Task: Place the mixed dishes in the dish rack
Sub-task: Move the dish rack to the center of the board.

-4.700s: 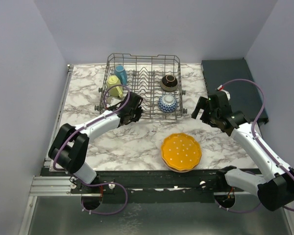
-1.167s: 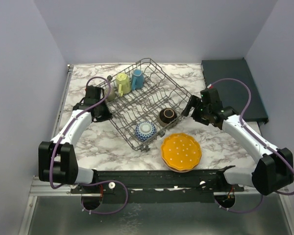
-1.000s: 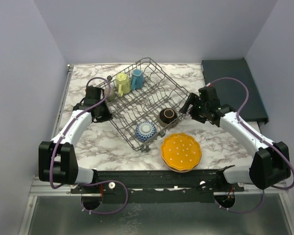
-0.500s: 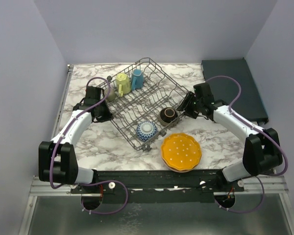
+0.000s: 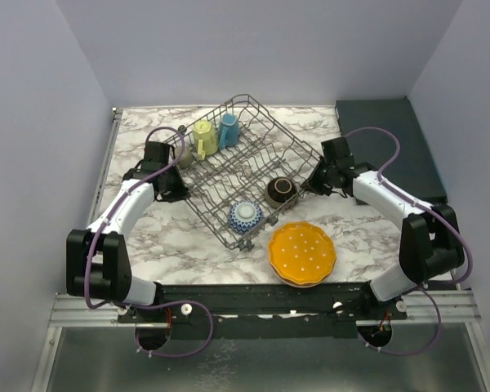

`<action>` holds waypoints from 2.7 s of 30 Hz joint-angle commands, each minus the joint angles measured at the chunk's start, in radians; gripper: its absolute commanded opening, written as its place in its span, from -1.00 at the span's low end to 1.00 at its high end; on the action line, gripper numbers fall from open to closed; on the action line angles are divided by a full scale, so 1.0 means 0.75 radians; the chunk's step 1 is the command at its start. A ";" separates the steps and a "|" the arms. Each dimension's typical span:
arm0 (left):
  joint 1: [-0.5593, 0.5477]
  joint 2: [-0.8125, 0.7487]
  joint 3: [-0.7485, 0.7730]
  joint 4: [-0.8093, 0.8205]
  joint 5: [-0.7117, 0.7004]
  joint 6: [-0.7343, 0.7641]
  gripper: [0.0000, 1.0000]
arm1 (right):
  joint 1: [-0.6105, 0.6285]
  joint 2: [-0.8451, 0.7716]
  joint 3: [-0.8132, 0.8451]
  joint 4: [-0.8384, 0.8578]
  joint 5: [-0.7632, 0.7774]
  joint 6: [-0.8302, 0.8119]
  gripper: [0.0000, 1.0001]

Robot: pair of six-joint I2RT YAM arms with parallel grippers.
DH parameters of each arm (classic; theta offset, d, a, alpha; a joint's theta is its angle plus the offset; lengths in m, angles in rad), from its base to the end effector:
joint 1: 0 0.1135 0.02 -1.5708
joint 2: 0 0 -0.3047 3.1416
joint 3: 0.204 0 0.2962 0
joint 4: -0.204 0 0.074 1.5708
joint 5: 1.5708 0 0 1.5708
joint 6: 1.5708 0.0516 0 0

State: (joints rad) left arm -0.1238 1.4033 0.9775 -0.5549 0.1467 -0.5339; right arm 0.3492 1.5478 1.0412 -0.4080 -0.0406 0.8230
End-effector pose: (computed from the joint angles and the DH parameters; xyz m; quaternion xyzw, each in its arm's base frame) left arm 0.3243 -0.0480 0.2449 -0.1734 0.9386 -0.1600 0.2518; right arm 0.3492 0.1294 0.2304 0.2158 0.9216 0.1942 0.2578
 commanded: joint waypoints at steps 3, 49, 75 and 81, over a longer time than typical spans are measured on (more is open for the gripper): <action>-0.028 0.131 0.124 0.234 0.124 0.022 -1.00 | 0.022 0.099 0.110 0.132 -0.053 -0.013 -0.83; -0.025 -0.315 0.007 -0.069 0.310 0.059 0.38 | 0.023 -0.394 0.026 -0.252 -0.082 -0.361 0.53; -1.129 -0.588 -0.080 -0.073 -0.249 -0.704 0.14 | 0.023 -0.944 -0.229 -0.591 -0.119 -0.282 0.58; -1.420 -0.437 -0.061 -0.025 -0.478 -0.838 0.13 | 0.022 -0.960 -0.241 -0.594 -0.099 -0.245 0.59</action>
State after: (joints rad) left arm -1.0767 1.0073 0.9180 -0.6083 -0.0315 -1.0588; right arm 0.3611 0.8440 0.8764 -0.8246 -0.1200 0.6117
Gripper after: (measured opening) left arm 0.565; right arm 0.792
